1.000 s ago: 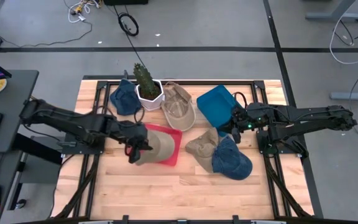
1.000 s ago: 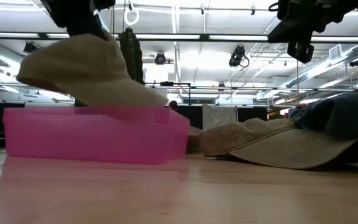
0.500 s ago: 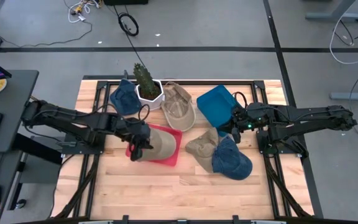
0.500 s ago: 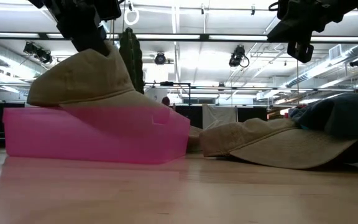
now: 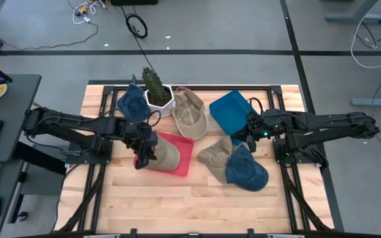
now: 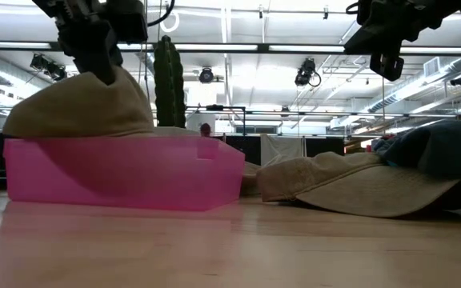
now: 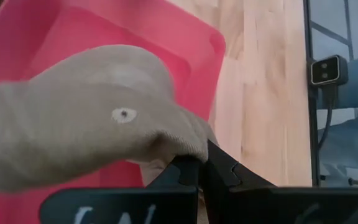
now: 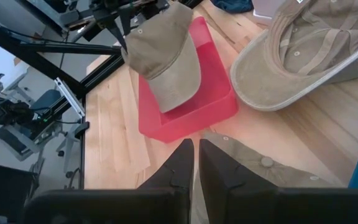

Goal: Pick & Place hat
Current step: Put the bottom left brown cap into the red bin

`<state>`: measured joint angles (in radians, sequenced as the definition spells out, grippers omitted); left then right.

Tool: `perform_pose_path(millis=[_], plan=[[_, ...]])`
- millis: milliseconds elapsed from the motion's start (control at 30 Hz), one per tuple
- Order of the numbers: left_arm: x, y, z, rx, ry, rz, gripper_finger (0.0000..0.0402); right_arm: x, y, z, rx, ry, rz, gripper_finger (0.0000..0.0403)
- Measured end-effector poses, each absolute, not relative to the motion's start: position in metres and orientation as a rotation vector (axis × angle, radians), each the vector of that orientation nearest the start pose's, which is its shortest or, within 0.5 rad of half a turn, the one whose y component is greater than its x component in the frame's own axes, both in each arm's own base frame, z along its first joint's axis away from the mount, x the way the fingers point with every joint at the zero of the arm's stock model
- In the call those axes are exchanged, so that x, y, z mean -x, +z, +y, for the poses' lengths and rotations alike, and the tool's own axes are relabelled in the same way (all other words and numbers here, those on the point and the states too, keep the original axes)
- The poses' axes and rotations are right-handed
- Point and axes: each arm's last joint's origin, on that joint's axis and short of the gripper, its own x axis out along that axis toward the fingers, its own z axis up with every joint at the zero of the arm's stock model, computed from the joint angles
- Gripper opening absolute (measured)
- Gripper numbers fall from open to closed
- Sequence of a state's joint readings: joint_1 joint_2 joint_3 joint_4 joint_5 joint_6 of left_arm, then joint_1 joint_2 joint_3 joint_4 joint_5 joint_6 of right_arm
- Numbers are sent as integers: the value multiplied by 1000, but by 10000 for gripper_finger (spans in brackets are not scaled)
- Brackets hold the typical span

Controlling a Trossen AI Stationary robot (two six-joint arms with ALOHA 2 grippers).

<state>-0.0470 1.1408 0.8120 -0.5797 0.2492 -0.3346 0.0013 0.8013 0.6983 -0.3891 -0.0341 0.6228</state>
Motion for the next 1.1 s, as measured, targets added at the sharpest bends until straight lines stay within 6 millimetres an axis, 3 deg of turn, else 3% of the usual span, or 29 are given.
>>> perform_pose_path(millis=[467, 1100], plan=[[-216, 242, -2, 505, -4, 990, 2, -171, 282, 1, -615, -119, 487, 29], [-216, 240, 5, 383, 52, 989, 2, -171, 282, 1, -615, -119, 487, 29]])
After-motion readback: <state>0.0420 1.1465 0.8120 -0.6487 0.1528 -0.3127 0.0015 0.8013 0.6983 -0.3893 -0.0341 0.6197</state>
